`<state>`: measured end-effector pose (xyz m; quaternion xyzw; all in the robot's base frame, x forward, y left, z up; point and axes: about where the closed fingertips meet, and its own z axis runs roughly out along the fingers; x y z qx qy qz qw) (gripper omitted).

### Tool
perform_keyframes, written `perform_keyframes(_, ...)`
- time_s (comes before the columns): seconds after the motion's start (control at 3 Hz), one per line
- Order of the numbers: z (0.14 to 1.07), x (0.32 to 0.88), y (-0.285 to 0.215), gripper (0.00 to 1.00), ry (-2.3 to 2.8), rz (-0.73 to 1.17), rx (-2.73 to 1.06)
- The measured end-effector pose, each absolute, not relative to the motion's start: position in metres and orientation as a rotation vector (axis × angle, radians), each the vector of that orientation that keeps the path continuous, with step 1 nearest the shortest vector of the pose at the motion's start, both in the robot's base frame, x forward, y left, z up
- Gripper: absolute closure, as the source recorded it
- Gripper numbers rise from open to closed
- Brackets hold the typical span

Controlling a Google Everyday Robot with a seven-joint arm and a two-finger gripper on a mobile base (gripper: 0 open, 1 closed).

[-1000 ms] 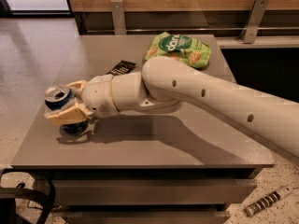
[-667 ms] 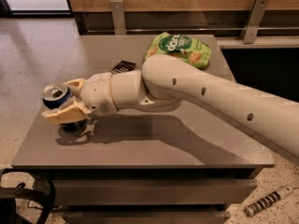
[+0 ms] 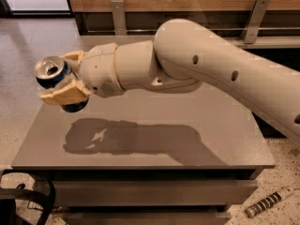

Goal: Pick pepsi can

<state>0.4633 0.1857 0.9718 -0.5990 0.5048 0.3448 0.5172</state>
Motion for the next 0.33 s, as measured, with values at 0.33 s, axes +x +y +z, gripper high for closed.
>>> perform_keyframes(0.33,0.9991,0.4606,0.179,1.0,1.192,0.76,-1.451)
